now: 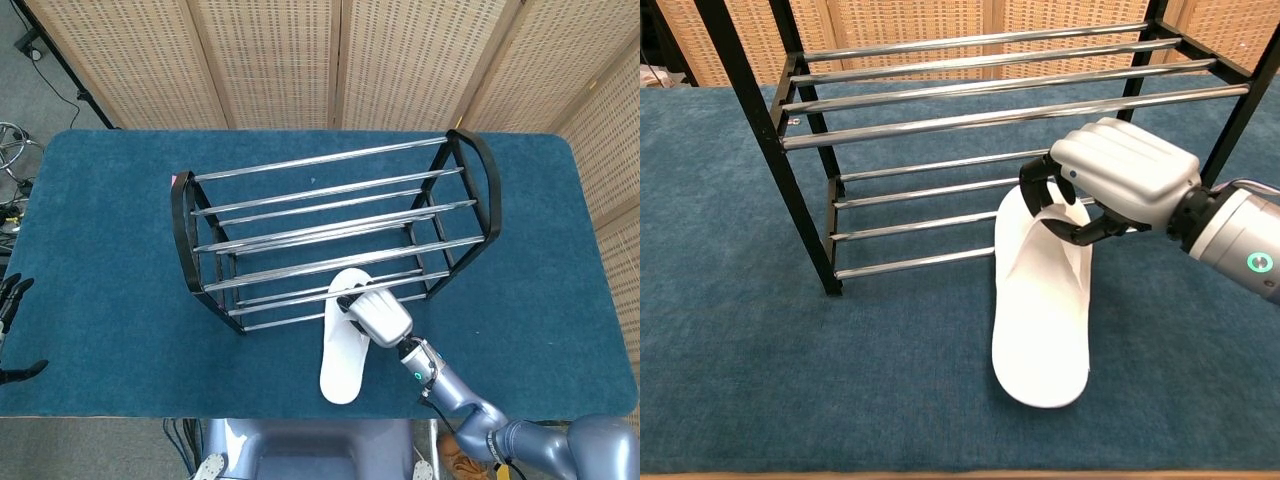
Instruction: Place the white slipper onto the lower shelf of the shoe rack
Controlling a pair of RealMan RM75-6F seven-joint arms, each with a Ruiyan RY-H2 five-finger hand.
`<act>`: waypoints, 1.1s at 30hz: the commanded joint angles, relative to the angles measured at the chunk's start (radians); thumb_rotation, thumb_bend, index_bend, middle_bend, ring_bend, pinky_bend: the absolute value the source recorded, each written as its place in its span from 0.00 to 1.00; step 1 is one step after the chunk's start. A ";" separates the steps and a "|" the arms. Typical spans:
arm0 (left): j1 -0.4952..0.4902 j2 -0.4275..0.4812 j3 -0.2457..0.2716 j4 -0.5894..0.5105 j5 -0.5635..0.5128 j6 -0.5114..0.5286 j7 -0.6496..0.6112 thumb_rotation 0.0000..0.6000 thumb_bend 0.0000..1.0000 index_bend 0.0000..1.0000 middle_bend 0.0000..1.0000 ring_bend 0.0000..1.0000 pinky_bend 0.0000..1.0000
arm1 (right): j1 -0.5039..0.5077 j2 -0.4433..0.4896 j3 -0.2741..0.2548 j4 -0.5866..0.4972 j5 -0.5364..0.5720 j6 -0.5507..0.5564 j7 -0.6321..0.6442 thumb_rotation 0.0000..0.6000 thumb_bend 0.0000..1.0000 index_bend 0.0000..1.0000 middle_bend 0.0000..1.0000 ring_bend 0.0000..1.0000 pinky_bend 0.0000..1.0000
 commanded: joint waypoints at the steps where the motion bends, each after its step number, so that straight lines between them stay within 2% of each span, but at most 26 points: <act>1: -0.001 0.000 -0.001 0.001 -0.002 -0.002 -0.001 1.00 0.08 0.00 0.00 0.00 0.00 | 0.009 -0.011 -0.002 0.020 0.006 -0.004 0.014 1.00 0.55 0.63 0.56 0.59 0.71; 18: -0.010 -0.012 -0.008 0.004 -0.031 -0.013 0.020 1.00 0.08 0.00 0.00 0.00 0.00 | 0.080 -0.056 0.009 0.157 0.015 -0.006 0.140 1.00 0.55 0.63 0.56 0.59 0.71; 33: -0.016 -0.019 -0.010 0.001 -0.047 -0.019 0.037 1.00 0.08 0.00 0.00 0.00 0.00 | 0.117 -0.099 -0.003 0.265 0.013 0.009 0.209 1.00 0.55 0.63 0.56 0.59 0.71</act>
